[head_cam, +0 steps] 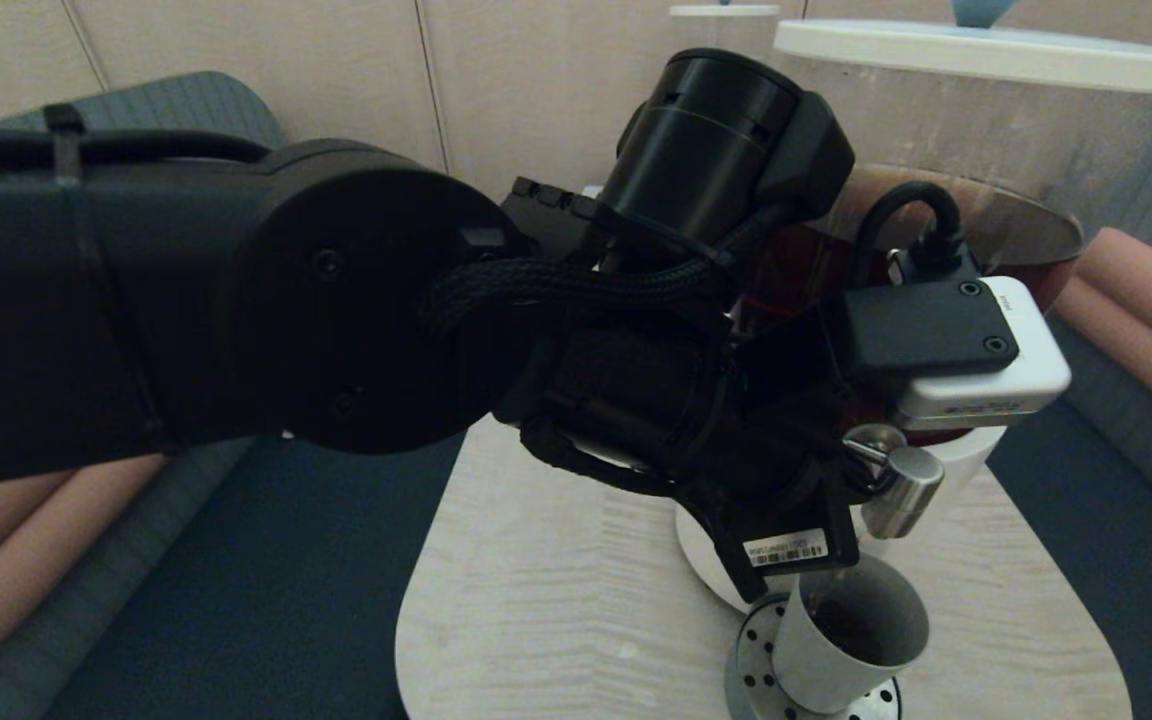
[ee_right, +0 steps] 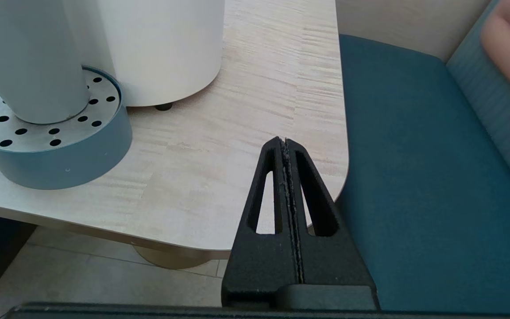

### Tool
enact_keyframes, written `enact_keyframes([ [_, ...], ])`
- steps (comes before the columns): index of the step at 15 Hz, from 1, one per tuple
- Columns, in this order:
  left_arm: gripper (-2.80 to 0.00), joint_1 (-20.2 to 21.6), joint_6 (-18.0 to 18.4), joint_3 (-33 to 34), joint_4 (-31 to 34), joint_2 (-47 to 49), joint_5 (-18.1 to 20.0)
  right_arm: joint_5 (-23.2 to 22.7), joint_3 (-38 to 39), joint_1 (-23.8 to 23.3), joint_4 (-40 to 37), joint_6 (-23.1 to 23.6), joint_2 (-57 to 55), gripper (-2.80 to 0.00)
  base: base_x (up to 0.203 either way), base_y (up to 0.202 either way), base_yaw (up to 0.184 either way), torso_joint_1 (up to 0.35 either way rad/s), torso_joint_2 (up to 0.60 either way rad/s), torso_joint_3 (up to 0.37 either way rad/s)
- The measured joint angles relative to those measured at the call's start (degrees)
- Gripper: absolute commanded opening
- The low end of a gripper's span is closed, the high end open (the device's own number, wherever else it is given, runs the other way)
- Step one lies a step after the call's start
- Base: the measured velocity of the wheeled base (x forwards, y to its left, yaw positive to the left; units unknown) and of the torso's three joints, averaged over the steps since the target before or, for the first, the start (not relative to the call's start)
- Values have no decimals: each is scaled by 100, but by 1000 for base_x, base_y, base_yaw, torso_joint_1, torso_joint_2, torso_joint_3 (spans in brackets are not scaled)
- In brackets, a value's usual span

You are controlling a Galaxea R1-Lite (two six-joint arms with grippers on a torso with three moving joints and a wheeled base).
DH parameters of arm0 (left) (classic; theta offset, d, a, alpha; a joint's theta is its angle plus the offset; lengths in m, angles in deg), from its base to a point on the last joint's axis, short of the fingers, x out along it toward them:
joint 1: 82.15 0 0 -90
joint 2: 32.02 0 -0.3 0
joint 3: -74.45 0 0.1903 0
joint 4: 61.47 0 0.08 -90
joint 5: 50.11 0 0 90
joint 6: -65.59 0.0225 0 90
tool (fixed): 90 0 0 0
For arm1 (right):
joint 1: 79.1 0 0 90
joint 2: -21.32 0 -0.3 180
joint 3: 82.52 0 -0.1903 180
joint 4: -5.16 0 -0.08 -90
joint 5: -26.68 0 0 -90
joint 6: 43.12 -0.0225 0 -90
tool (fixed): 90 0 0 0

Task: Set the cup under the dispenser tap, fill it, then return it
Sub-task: Turn off the faucet

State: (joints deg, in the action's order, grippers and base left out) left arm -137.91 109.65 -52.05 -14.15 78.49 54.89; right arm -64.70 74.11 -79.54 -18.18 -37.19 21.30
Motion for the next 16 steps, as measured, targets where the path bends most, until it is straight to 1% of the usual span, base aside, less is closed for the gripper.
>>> enact_keyframes([
  [6,-280,-7,1,-19,-351,97,-2,-1,0,0,2,0,0,-280,0,0,0,0,0,0],
  [16,-280,-7,26,-14,-671,137,3,-3,0,0,0,0,0,-280,0,0,0,0,0,0],
])
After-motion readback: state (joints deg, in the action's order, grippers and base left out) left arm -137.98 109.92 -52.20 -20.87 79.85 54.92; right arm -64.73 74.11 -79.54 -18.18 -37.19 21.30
